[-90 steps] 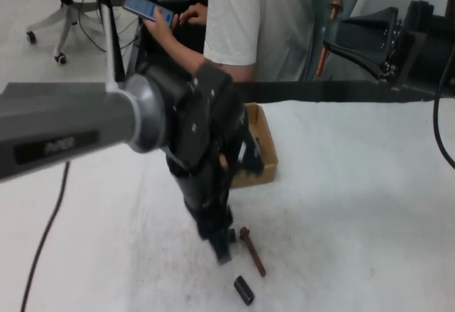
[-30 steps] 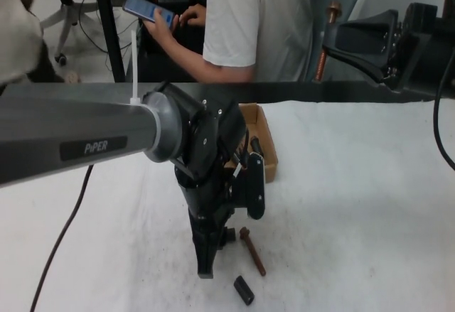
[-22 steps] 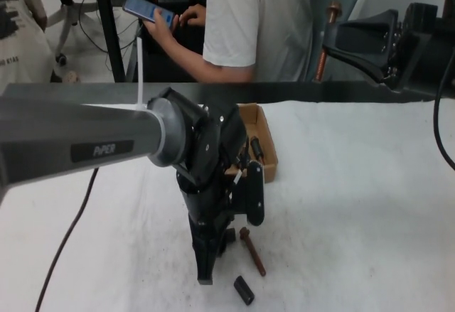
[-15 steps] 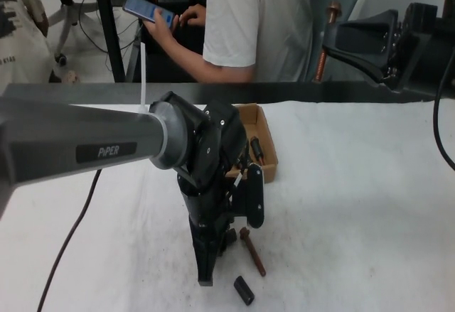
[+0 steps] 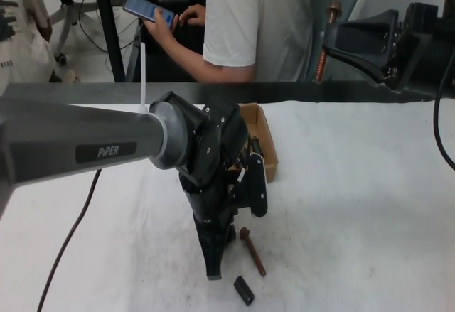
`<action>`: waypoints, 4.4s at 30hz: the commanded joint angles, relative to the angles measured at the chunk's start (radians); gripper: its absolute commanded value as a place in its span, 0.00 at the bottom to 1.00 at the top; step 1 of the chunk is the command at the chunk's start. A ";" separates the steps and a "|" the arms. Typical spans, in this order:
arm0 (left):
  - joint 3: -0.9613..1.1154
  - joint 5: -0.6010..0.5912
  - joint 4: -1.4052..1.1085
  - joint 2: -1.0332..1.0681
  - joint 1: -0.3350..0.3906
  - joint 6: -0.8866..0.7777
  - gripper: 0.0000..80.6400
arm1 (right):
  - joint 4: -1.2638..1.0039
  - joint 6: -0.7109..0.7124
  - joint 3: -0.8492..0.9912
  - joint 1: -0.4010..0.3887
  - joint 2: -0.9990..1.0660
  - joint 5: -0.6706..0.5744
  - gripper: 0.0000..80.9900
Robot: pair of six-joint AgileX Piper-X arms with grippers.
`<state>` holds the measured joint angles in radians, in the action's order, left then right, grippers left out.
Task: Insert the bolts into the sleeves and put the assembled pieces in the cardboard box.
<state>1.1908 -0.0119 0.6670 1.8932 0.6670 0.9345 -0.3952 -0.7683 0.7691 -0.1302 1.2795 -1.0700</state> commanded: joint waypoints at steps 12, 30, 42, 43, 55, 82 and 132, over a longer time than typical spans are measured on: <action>0.008 0.042 0.009 -0.001 -0.006 0.022 0.00 | -0.013 0.004 0.009 0.004 -0.016 -0.006 0.01; 0.101 -0.506 -0.114 -0.345 -0.141 -0.606 0.00 | -0.035 0.016 0.009 0.004 -0.016 0.001 0.01; 0.086 -0.901 -0.128 -0.371 -0.268 -0.788 0.00 | -0.323 -0.096 0.009 0.004 0.035 0.017 0.01; 0.086 -0.924 -0.132 -0.371 -0.268 -0.788 0.00 | -0.331 -0.104 0.009 0.004 0.050 0.015 0.01; 0.086 -1.067 -0.133 -0.455 -0.268 -0.831 0.00 | -0.908 -0.542 0.017 0.004 0.268 0.033 0.01; -0.455 -0.763 -1.080 -0.474 -0.240 -1.255 0.00 | -0.461 -0.269 0.170 -0.094 0.275 -0.139 0.01; -0.459 -0.891 -1.037 -0.588 -0.227 -1.279 0.00 | -0.326 -0.070 0.176 -0.137 0.285 -0.027 0.01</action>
<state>0.7308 -0.8672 -0.3598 1.3265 0.4309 -0.3363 -0.7195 -0.8418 0.9150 -0.2924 1.5654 -1.1091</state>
